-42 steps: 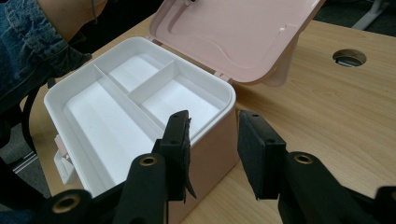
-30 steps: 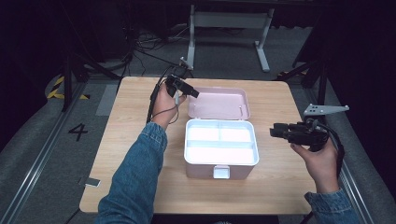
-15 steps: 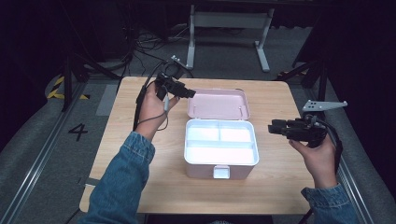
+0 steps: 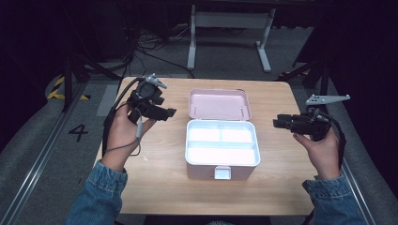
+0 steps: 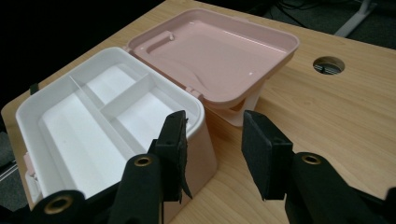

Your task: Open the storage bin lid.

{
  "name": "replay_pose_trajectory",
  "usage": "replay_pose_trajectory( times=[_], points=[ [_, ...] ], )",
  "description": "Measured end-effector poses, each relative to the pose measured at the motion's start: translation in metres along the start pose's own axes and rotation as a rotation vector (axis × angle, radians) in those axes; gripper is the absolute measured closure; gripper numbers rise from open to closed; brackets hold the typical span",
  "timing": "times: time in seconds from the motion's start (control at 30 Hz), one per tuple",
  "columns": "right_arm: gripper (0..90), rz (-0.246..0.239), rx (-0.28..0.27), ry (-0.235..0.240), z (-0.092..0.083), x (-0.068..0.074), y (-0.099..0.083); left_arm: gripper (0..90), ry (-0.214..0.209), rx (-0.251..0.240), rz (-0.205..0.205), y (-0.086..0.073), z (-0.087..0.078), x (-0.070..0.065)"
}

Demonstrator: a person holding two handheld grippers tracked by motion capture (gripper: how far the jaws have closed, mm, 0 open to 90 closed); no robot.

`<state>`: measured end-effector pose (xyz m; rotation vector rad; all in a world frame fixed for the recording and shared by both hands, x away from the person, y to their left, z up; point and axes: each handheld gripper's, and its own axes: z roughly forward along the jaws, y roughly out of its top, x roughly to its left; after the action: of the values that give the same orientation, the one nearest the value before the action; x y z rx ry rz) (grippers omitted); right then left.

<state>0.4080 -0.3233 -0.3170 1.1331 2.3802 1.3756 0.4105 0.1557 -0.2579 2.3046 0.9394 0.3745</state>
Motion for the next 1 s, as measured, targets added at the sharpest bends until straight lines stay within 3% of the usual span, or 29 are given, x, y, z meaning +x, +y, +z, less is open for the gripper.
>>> replay_pose_trajectory(
  times=[0.13, 0.4, 0.57, 0.77, 1.0],
  points=[
    [58.5, 0.012, 0.057, -0.029, 0.000, -0.004, -0.003, 39.6, 0.013, 0.034, -0.009, -0.016, -0.005, 0.002],
    [57.3, 0.035, 0.103, -0.080, -0.005, -0.014, -0.009, 39.1, 0.014, 0.077, -0.038, -0.049, -0.006, 0.006],
    [57.1, 0.027, 0.120, -0.113, -0.007, -0.017, -0.013, 37.0, -0.007, 0.108, -0.086, -0.068, 0.004, 0.015],
    [56.2, 0.030, 0.132, -0.131, -0.006, -0.023, -0.016, 33.4, 0.040, 0.175, -0.114, -0.082, 0.017, 0.022],
    [54.1, 0.037, 0.141, -0.146, -0.005, -0.030, -0.021, 32.6, 0.060, 0.210, -0.151, -0.097, 0.028, 0.028]
  ],
)
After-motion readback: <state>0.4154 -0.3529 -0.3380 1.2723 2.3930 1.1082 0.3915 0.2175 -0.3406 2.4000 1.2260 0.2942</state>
